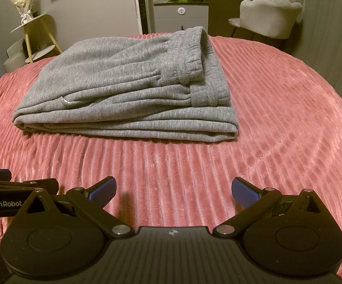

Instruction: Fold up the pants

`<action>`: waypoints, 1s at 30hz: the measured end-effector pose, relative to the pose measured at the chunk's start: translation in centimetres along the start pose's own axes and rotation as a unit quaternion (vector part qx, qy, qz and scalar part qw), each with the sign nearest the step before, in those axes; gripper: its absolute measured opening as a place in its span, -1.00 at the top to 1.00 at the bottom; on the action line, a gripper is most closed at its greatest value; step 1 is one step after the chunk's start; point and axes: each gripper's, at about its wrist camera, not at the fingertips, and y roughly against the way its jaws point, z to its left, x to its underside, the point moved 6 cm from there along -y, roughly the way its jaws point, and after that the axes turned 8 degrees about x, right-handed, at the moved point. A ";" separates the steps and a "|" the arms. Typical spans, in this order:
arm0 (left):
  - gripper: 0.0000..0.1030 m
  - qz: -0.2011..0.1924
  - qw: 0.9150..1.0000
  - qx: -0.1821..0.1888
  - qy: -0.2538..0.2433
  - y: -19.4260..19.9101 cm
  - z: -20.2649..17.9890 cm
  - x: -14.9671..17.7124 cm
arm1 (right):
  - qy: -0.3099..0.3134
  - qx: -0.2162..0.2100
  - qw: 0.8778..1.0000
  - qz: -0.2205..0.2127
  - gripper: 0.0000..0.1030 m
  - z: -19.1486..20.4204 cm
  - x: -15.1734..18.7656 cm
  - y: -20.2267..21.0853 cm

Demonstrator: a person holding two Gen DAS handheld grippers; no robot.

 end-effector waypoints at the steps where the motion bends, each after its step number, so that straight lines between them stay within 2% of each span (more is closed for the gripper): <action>1: -0.89 0.000 1.000 0.000 0.000 0.0 0.0 0.0 | 0.000 0.000 1.000 0.000 -1.00 0.0 0.0 0.0; 30: -0.89 0.006 1.000 -0.001 -0.004 -0.2 -0.1 0.2 | -0.002 0.000 1.000 0.003 -1.00 0.0 0.1 0.0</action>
